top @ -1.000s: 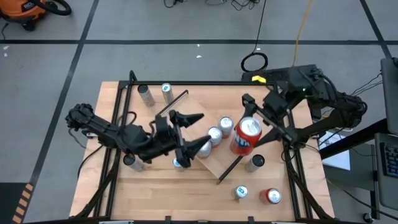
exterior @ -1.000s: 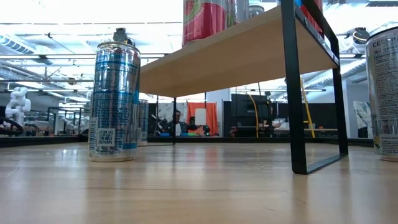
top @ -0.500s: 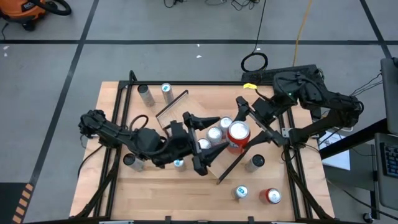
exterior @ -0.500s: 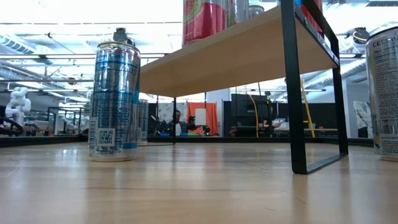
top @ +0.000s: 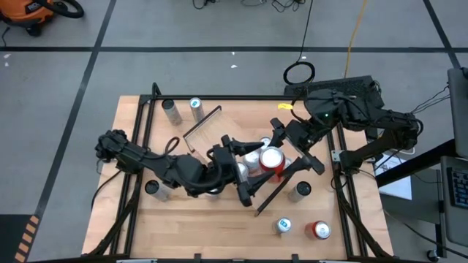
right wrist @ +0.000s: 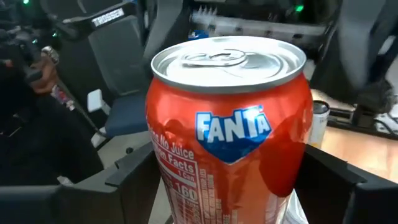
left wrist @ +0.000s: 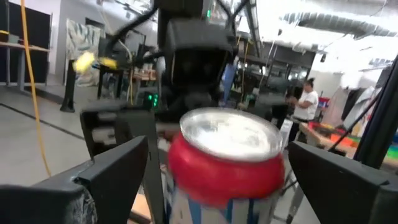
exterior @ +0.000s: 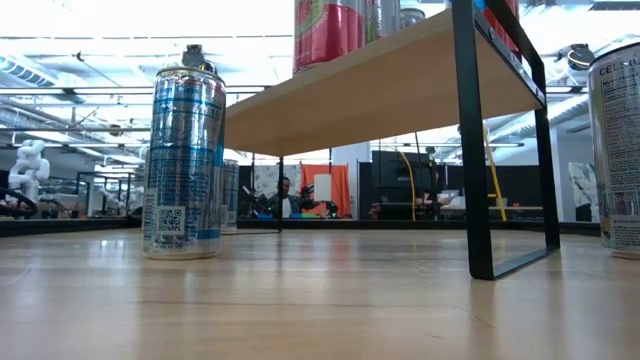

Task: Place canned beverage on shelf
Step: Put the top red soda can on the shelf aligned with the other red soda can

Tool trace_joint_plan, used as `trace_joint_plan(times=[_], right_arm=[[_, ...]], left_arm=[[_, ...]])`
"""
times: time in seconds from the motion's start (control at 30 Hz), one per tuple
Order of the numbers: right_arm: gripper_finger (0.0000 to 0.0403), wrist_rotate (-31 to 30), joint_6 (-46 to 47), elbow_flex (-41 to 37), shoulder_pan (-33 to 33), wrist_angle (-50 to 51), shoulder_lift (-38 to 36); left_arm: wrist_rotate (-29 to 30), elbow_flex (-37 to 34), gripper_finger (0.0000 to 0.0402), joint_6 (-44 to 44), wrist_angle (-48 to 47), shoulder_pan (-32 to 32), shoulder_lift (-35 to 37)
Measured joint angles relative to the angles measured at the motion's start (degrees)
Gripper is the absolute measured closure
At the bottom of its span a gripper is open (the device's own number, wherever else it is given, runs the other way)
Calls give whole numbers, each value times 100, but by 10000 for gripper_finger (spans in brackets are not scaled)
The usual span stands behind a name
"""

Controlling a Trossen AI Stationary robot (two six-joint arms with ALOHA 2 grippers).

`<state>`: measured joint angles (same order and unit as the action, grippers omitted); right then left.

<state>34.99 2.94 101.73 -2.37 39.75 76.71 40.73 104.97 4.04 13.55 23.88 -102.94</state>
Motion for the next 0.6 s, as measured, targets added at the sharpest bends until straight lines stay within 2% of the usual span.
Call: trace_joint_plan(times=[0.1,0.47,0.6], right_arm=[[117,-193,33,0,0,-6,-5],[117,-225,88,2,0,3,43],[117,-224,89,2,0,-7,80]], left_arm=[[-102,0,10,14,-25,-17,-9],[-160,-2,11,168,-206,-104,-94],[-116,-4,28,163,-206,-103,-102]])
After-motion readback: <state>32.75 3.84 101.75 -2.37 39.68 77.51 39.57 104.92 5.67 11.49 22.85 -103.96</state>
